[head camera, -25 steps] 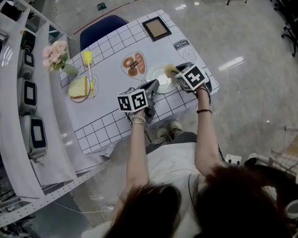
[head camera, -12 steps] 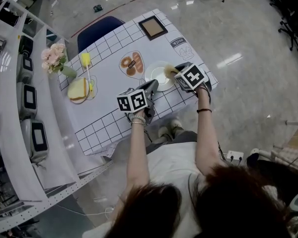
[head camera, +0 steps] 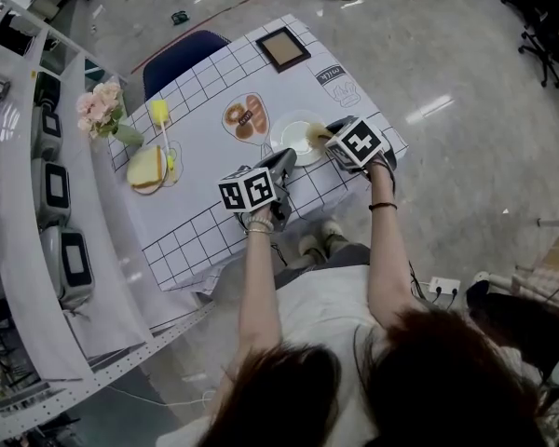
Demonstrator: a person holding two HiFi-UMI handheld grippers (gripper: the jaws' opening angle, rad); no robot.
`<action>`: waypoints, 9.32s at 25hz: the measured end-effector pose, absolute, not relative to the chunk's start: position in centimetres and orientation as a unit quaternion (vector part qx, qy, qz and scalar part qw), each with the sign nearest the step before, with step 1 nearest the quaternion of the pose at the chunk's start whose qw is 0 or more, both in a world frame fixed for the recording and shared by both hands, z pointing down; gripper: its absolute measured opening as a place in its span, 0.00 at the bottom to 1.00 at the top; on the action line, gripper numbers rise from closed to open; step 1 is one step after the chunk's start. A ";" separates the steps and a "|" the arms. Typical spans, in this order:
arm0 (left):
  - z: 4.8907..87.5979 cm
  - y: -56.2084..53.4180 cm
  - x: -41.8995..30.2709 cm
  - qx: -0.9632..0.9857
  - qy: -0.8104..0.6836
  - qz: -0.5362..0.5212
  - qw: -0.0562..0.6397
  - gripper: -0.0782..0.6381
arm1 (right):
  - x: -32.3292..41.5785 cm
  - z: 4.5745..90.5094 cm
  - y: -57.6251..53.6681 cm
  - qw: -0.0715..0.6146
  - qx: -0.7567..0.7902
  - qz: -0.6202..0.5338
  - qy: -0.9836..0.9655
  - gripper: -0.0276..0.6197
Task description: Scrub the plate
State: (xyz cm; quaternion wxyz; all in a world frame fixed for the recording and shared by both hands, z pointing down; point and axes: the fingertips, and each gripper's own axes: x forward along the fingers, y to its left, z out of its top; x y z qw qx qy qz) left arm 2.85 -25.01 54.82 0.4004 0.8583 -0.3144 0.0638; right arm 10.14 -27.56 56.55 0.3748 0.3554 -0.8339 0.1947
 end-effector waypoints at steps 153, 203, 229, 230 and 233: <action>56.9 -27.6 -1.5 0.824 -0.374 0.061 0.420 0.12 | 6.5 57.3 -33.6 0.355 0.359 0.169 -0.846 0.17; 57.2 -24.9 1.2 0.834 -0.323 0.057 0.443 0.12 | 9.7 56.8 -28.7 0.383 0.355 0.199 -0.829 0.17; 57.7 -23.2 0.5 0.830 -0.324 0.057 0.451 0.12 | 7.6 57.0 -25.9 0.389 0.305 0.216 -0.842 0.17; 57.7 -23.2 0.5 0.830 -0.324 0.056 0.451 0.12 | 7.4 57.0 -25.7 0.388 0.298 0.217 -0.844 0.17; 57.7 -23.1 0.3 0.830 -0.324 0.056 0.451 0.12 | 6.6 57.1 -25.3 0.386 0.283 0.217 -0.851 0.17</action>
